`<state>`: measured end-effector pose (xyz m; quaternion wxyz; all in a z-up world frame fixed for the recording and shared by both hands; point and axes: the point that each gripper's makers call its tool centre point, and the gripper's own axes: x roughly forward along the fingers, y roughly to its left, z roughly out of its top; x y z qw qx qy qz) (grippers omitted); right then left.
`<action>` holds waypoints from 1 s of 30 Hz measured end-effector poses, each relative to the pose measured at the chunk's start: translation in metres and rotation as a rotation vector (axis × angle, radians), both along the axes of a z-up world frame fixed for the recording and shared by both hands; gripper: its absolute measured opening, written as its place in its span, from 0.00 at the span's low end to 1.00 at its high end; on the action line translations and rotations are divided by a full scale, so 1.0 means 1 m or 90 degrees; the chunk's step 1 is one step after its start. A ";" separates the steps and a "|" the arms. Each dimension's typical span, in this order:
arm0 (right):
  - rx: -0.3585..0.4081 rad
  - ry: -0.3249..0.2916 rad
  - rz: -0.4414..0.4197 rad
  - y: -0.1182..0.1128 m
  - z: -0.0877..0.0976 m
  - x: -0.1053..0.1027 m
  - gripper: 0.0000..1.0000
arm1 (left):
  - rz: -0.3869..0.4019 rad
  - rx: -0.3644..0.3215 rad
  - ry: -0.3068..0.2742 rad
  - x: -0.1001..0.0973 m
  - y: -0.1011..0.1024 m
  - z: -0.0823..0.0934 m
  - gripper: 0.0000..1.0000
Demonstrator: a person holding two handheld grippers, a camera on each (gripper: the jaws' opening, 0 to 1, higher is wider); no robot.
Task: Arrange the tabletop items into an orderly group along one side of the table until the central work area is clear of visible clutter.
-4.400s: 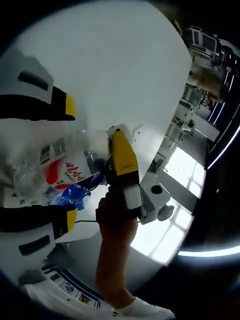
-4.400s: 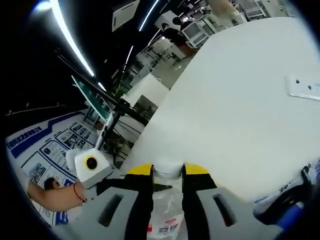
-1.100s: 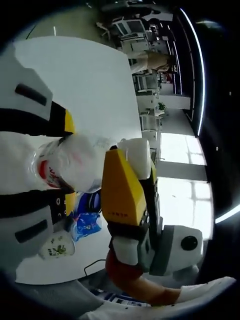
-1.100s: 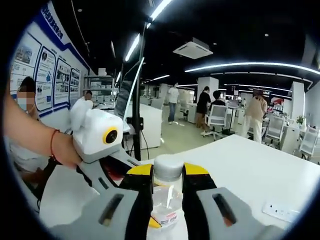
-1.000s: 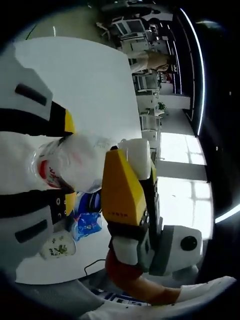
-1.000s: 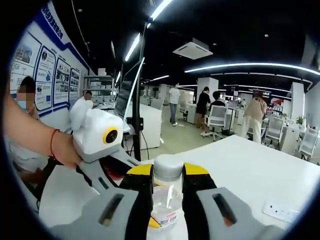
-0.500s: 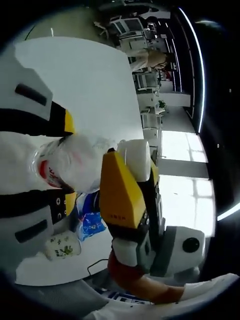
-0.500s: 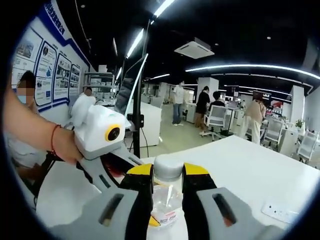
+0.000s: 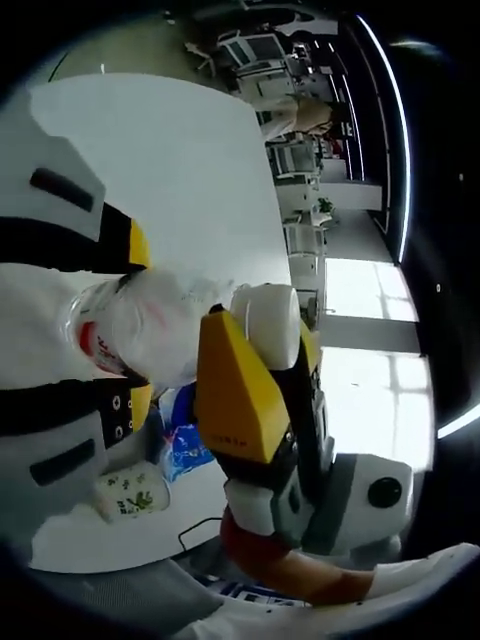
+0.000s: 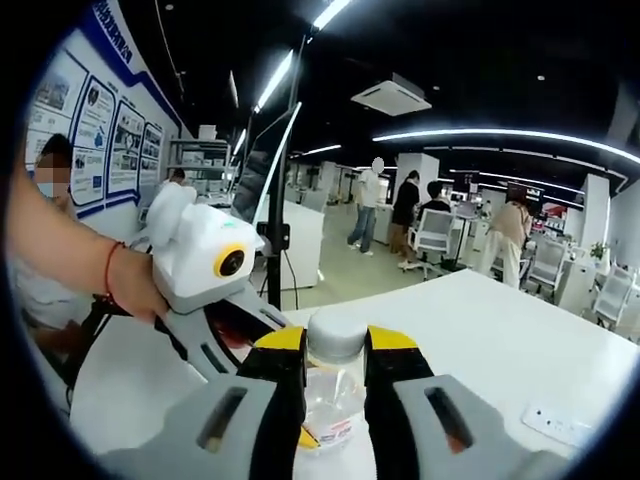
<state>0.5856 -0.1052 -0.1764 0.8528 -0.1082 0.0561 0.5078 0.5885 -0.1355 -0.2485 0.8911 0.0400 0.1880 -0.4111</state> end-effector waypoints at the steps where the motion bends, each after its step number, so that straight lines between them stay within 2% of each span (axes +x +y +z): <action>1: -0.002 0.001 0.000 0.000 -0.001 0.000 0.19 | -0.001 0.002 0.001 0.000 0.000 -0.001 0.40; 30: -0.043 0.001 0.004 -0.006 -0.007 -0.007 0.21 | 0.006 0.013 0.014 -0.002 0.000 -0.008 0.41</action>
